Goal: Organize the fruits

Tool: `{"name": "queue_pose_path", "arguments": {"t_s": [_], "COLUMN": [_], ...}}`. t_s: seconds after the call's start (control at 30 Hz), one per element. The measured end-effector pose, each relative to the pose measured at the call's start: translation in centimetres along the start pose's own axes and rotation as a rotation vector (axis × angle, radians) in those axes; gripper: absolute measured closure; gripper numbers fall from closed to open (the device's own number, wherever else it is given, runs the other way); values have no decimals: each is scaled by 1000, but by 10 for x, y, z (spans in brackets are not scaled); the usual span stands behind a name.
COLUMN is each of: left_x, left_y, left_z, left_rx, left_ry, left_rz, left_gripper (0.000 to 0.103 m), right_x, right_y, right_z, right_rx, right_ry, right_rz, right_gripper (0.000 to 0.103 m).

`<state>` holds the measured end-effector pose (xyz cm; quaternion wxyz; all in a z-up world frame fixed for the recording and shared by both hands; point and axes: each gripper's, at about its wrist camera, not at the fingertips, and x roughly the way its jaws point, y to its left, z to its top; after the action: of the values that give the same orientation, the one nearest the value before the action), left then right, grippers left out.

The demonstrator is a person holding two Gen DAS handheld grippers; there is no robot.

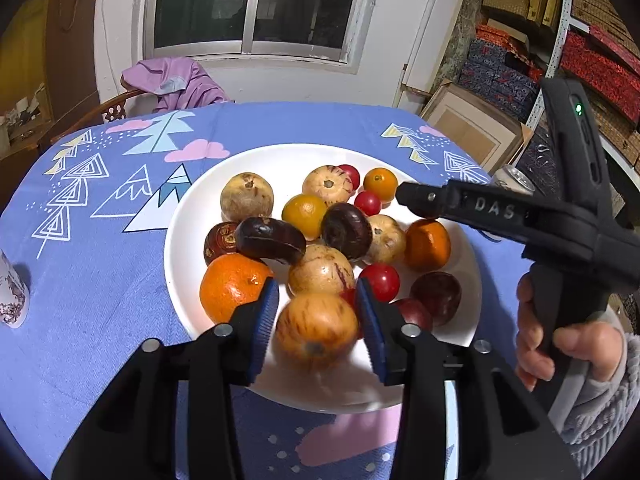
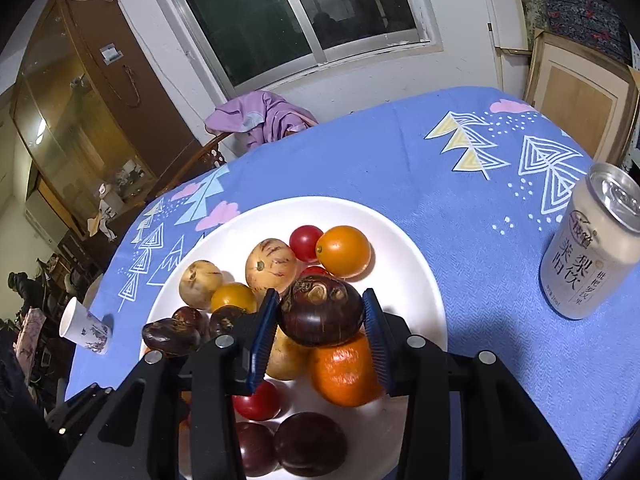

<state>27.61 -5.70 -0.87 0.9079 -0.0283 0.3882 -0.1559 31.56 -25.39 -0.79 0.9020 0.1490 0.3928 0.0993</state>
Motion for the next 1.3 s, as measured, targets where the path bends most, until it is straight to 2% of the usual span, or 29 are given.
{"name": "queue_pose_path", "arguments": {"t_s": [0.03, 0.1, 0.17, 0.3, 0.37, 0.4, 0.43, 0.5, 0.57, 0.63, 0.77, 0.8, 0.9, 1.0, 1.03, 1.07, 1.13, 1.2, 1.3], "left_x": [-1, -5, -12, -27, -39, -48, -54, -75, -93, -113, -135, -141, -148, -148, -149, -150, -150, -153, -152], "left_y": [1, -1, -3, -1, 3, 5, 6, 12, 16, 21, 25, 25, 21, 16, 13, 9, -3, -21, -37], "left_z": [0, 1, 2, 8, 13, 15, 17, 22, 24, 20, -3, -16, -60, -95, -104, -110, -118, -125, -131], "left_rx": [-10, -15, -7, -31, -46, -53, -58, -73, -91, -123, -129, -110, -43, -9, 3, 16, 62, 133, 193], "left_ry": [-2, -12, -43, -69, -96, -115, -132, -185, -228, -254, -234, -236, -223, -173, -166, -164, -177, -218, -255], "left_rz": [-22, -33, -13, -51, -58, -60, -59, -39, 2, 45, 35, 53, 169, 214, 213, 220, 249, 299, 359], "left_gripper": [48, 27, 19, 19, 18, 13, 11, 9, 4, 4, 4, 4, 4, 4, 4, 4, 4, 4, 4], "right_x": [1, -1, -7, -34, -59, -79, -93, -125, -152, -173, -196, -202, -209, -204, -197, -191, -182, -182, -180], "right_y": [1, -1, -3, -3, 2, 9, 14, 28, 43, 58, 71, 70, 64, 48, 44, 43, 40, 38, 43], "right_z": [-1, -1, 1, 7, 11, 12, 12, 9, 2, -7, -32, -47, -87, -135, -149, -156, -160, -163, -165], "right_rx": [-4, 5, 23, 68, 95, 102, 99, 76, 34, 2, -38, -53, -82, -119, -135, -156, -163, -138, -173], "right_ry": [0, -10, -18, -71, -122, -161, -194, -271, -334, -364, -356, -350, -370, -389, -380, -358, -297, -291, -277], "right_rz": [4, 7, 25, 77, 139, 187, 219, 264, 269, 255, 261, 249, 163, 2, -84, -135, -155, -136, -166], "right_gripper": [58, 52, 52, 52, 48, 39, 35, 19, 13, 8, 7, 6, 4, 3, 3, 3, 3, 3, 3]}}
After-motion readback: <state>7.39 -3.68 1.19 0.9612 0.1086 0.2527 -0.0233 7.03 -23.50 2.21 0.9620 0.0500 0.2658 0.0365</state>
